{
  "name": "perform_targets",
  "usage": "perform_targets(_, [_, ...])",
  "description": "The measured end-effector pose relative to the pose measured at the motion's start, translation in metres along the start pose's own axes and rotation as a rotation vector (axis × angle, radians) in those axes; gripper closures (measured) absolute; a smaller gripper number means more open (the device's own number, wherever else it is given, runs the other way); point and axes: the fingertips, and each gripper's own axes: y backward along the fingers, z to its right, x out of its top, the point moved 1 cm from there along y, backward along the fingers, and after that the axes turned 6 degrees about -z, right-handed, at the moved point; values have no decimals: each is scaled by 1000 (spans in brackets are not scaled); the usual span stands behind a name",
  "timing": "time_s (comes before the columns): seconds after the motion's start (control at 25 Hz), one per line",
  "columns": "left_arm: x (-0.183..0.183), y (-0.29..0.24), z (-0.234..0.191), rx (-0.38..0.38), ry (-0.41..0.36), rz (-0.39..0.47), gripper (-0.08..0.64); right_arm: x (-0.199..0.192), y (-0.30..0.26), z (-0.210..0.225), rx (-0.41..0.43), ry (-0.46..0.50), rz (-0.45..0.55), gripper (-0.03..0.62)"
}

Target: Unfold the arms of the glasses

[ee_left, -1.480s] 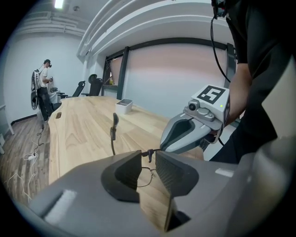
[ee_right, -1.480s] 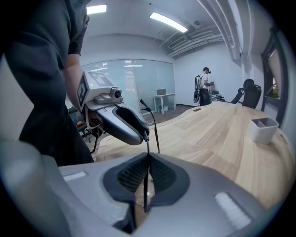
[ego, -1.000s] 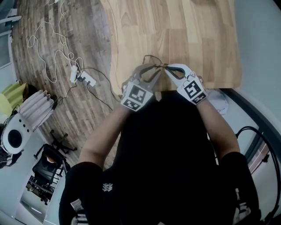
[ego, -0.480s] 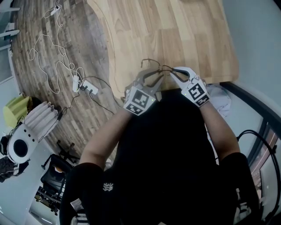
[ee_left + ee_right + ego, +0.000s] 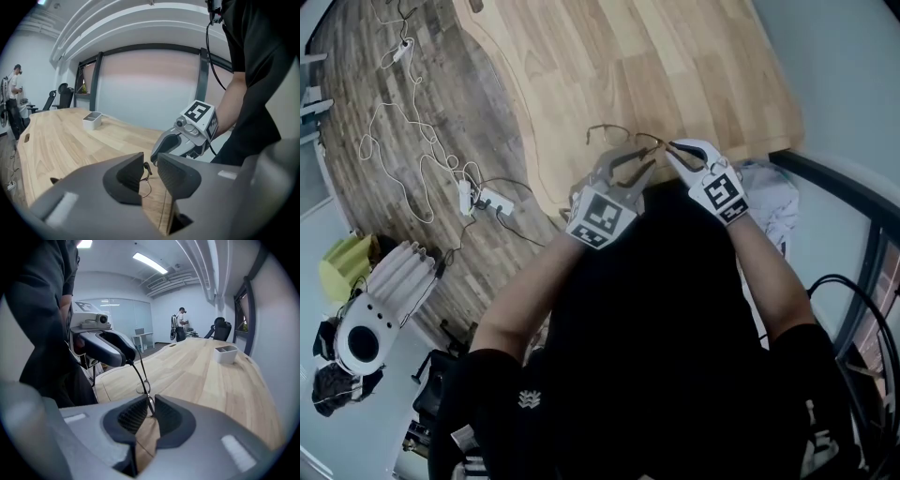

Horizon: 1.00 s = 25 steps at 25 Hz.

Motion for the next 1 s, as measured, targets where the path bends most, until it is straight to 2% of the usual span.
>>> perform_targets(0.16, [8, -2, 7, -41, -9, 25, 460, 7, 10, 0, -60, -13, 12, 557])
perform_targets(0.32, [9, -3, 12, -60, -50, 26, 460, 11, 23, 3, -138, -50, 47, 557])
perform_targets(0.56, [9, -3, 19, -44, -25, 31, 462, 27, 45, 22, -218, -210, 169, 557])
perform_targets(0.68, [10, -5, 22, -11, 7, 24, 460, 30, 50, 28, -215, -196, 189, 557])
perform_targets(0.88, [15, -14, 29, 60, 90, 28, 460, 21, 55, 30, -157, -150, 180, 557])
perform_targets(1.0, [17, -20, 40, 90, 82, 16, 461, 16, 62, 32, -132, -139, 191, 557])
